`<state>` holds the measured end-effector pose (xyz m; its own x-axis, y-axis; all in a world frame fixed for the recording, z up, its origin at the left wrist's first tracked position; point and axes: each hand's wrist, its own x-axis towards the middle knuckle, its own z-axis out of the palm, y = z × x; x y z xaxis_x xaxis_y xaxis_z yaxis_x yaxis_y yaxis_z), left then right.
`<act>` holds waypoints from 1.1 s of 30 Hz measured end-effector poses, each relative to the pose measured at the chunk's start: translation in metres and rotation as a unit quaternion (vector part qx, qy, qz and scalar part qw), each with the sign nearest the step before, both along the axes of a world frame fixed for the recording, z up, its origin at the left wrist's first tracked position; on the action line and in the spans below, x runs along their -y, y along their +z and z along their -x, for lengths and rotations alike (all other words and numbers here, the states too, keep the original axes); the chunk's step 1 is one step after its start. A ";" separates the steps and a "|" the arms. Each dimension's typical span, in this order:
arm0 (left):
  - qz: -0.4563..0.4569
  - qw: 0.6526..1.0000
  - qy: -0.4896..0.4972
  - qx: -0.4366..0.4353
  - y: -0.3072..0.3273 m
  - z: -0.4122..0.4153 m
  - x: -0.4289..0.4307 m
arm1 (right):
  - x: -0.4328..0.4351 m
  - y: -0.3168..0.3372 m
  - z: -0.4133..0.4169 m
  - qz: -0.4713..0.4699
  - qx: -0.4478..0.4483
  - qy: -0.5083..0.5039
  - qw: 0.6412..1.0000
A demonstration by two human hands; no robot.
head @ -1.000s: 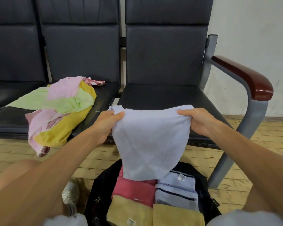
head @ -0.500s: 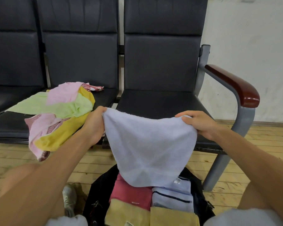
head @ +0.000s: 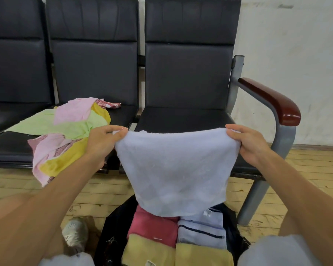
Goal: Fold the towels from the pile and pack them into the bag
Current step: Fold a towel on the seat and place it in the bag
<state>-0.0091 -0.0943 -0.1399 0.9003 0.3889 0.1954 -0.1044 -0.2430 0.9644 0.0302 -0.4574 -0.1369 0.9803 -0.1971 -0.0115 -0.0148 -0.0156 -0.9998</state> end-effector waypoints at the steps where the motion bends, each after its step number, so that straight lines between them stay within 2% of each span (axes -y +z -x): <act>1: -0.017 1.000 0.007 0.005 0.000 0.001 0.000 | 0.001 -0.001 0.001 0.007 0.001 -0.002 1.000; 4: -0.082 0.996 0.029 0.021 0.002 0.003 0.003 | 0.001 0.000 0.004 -0.005 -0.003 0.005 1.000; 6: -0.083 0.996 0.034 0.030 0.004 0.004 0.006 | 0.000 0.001 0.006 -0.007 -0.009 0.005 1.000; 7: -0.058 0.997 0.034 0.023 0.004 0.005 0.007 | 0.000 0.002 0.006 -0.006 -0.010 0.006 1.000; 9: 0.070 0.997 0.023 -0.015 0.006 0.003 0.005 | -0.002 0.003 0.007 -0.012 -0.010 0.011 1.000; 11: 0.224 0.972 0.003 -0.070 0.009 0.001 0.000 | -0.004 0.003 0.007 -0.024 -0.006 0.009 1.000; 12: 0.274 0.958 -0.010 -0.083 0.010 0.001 -0.003 | -0.005 0.002 0.007 -0.029 -0.004 0.005 1.000; 15: 0.319 0.940 -0.075 -0.091 0.010 0.000 -0.007 | -0.006 0.000 0.004 -0.052 0.000 -0.003 0.999; 18: 0.244 0.962 -0.099 -0.075 0.009 0.004 -0.004 | -0.004 -0.001 0.002 -0.090 0.000 -0.007 0.996; 21: 0.044 0.998 -0.002 -0.038 0.008 0.005 -0.004 | -0.003 -0.001 0.001 -0.096 0.009 -0.022 0.995; 23: -0.119 0.991 0.056 -0.012 0.009 0.007 -0.003 | -0.001 -0.001 0.000 -0.080 0.016 -0.033 0.996; 25: -0.211 0.975 0.065 0.002 0.010 0.008 -0.002 | 0.001 -0.001 0.001 -0.038 0.023 -0.041 0.998; 26: -0.216 0.975 0.056 -0.004 0.009 0.008 -0.002 | 0.002 -0.001 0.001 0.000 0.028 -0.044 0.999; 28: -0.157 0.987 0.015 -0.038 0.007 0.005 -0.004 | 0.003 -0.002 0.003 0.114 0.045 -0.035 0.992; 30: -0.087 0.992 -0.048 -0.078 0.007 0.004 -0.008 | 0.003 -0.005 0.006 0.233 0.059 -0.005 0.971; 31: -0.081 0.989 -0.087 -0.092 0.007 0.004 -0.011 | 0.003 -0.006 0.006 0.278 0.062 0.007 0.959; 32: -0.119 0.980 -0.120 -0.105 0.007 0.004 -0.014 | 0.003 -0.008 0.005 0.319 0.064 0.013 0.946; 33: -0.200 0.964 -0.136 -0.113 0.006 0.004 -0.017 | 0.003 -0.010 0.005 0.364 0.066 0.014 0.929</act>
<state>-0.0127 -0.0777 -0.1343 0.9955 0.0674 0.0672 -0.0142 -0.5927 0.8053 0.0253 -0.4603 -0.1467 0.9685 -0.0798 0.2359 0.1179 -0.6875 -0.7165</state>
